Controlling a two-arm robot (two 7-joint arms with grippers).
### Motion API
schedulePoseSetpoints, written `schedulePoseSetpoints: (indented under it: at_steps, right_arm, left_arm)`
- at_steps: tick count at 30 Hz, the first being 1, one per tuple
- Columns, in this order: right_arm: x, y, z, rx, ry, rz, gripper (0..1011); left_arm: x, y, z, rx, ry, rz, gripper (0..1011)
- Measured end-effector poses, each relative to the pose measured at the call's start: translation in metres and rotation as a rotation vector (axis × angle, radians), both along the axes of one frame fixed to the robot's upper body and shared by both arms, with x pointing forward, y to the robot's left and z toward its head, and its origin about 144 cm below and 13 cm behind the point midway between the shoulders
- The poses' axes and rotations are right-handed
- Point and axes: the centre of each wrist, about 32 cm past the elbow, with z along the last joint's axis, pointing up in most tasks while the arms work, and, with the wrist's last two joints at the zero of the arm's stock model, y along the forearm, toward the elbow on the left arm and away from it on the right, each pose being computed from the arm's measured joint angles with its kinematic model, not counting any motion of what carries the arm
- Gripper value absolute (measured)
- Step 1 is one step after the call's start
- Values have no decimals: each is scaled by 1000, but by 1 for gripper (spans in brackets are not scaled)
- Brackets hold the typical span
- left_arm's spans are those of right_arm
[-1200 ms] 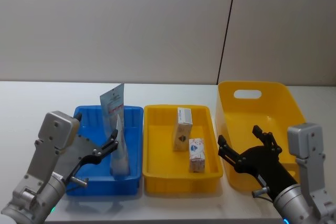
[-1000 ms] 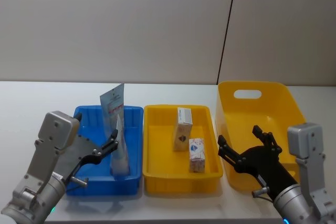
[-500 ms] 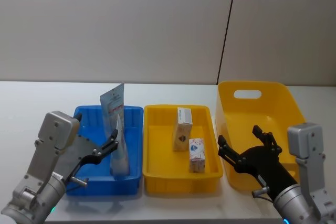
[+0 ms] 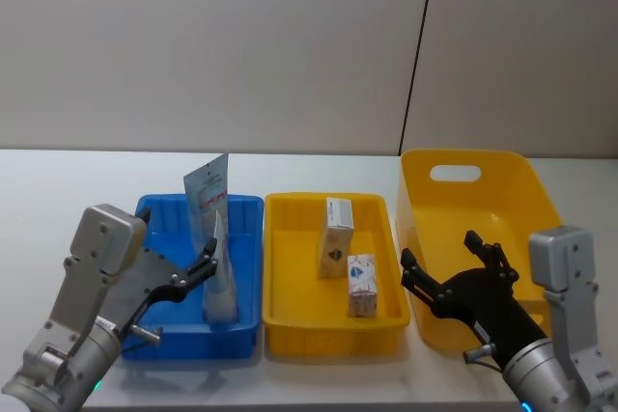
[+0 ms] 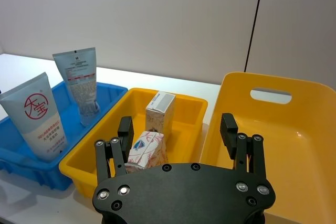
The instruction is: Bimanual collaborative sorting of washing and personal care products
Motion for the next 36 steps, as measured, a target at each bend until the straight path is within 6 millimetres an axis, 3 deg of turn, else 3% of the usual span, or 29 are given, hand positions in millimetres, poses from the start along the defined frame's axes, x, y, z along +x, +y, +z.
schedulePoseSetpoints:
  at_steps: [36]
  right_arm:
    - [0, 0, 0, 0, 0, 0, 1003]
  left_arm:
    - [-4, -3, -3, -45, 43, -32, 1001]
